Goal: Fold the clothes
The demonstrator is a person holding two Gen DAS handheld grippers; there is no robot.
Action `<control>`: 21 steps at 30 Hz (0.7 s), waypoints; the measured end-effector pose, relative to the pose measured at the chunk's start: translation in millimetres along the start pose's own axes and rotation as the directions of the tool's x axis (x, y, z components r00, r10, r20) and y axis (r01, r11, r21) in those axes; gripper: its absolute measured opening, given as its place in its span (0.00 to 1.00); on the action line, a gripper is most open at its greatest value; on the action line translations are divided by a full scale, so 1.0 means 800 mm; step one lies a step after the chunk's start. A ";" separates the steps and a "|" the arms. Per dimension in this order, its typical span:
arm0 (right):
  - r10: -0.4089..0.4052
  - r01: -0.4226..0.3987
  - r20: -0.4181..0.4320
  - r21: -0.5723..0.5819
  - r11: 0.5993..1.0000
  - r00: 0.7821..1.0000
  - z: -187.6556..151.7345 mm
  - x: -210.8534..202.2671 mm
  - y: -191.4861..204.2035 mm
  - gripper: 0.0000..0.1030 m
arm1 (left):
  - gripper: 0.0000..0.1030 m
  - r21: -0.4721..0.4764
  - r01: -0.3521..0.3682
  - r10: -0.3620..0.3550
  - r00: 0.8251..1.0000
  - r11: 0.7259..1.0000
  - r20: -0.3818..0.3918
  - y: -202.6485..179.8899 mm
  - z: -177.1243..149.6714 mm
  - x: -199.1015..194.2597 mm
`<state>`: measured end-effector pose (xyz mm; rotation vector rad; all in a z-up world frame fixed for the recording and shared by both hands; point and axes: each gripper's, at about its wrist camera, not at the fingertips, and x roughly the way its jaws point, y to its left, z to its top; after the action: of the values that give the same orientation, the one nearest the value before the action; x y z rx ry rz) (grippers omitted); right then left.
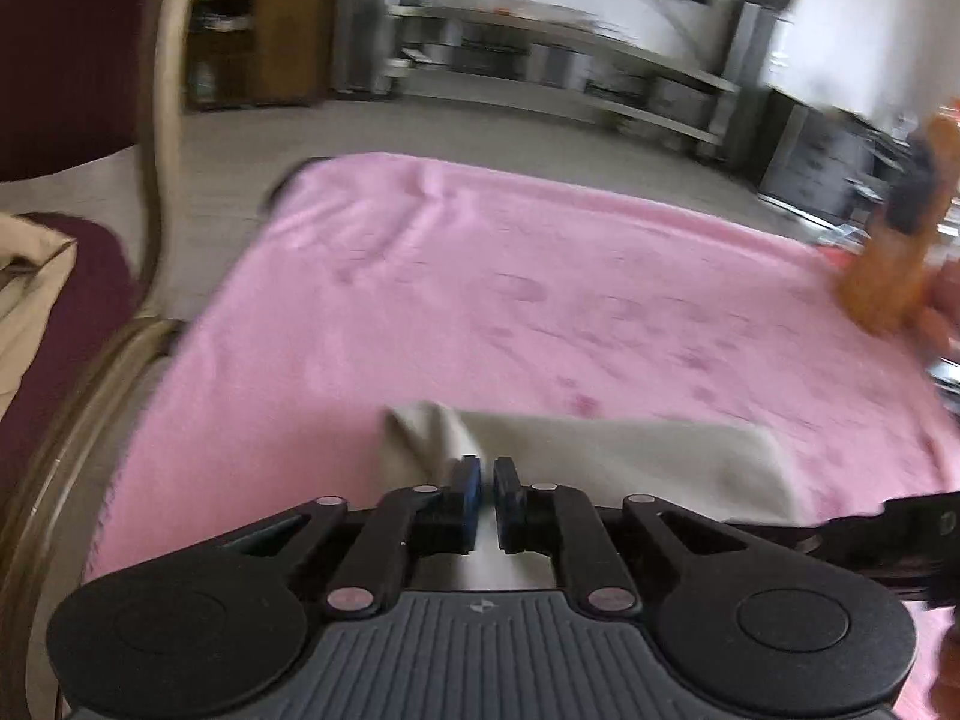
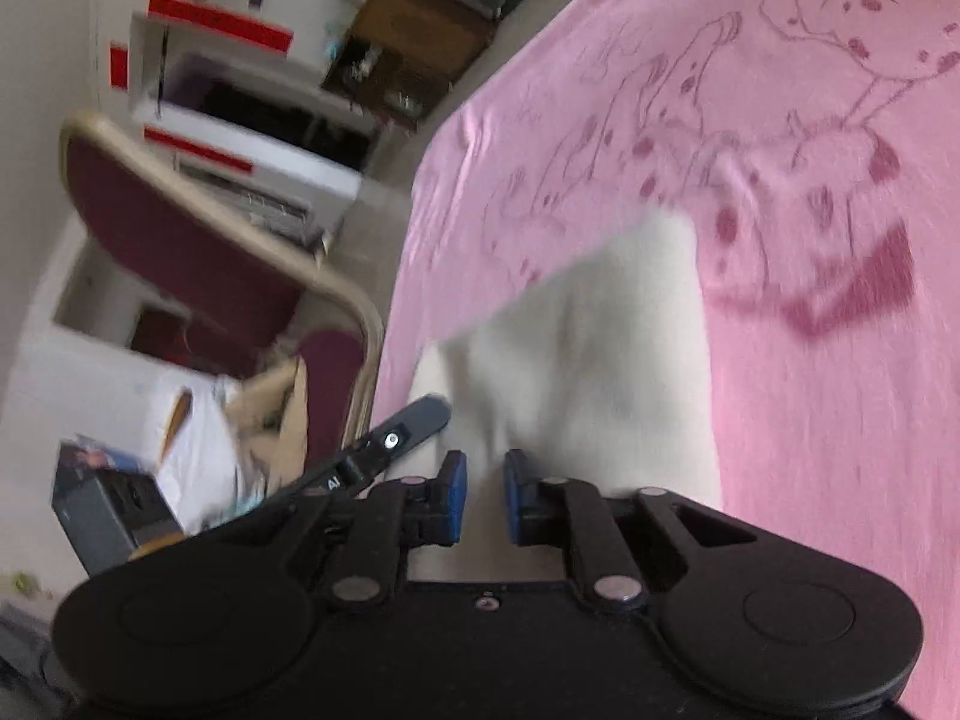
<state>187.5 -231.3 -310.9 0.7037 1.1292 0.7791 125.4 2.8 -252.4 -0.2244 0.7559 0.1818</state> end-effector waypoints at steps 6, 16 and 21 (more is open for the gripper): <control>0.020 -0.042 0.179 0.115 0.993 0.984 0.033 -0.003 -0.066 0.00 | 0.12 -0.031 -0.048 0.050 0.996 0.998 0.070 0.003 -0.005 0.003; -0.203 0.095 0.333 0.311 0.945 0.921 0.017 -0.112 -0.067 0.15 | 0.10 -0.306 -0.260 0.237 0.965 0.916 -0.110 0.086 0.015 -0.047; -0.197 0.132 0.282 0.235 0.963 0.939 -0.018 -0.193 -0.005 0.20 | 0.25 -0.083 -0.094 0.092 0.995 0.992 -0.023 0.048 -0.015 -0.145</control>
<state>138.4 -360.1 -239.5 0.8637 0.9829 0.3923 25.7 26.6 -185.3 -0.2710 0.7793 0.3006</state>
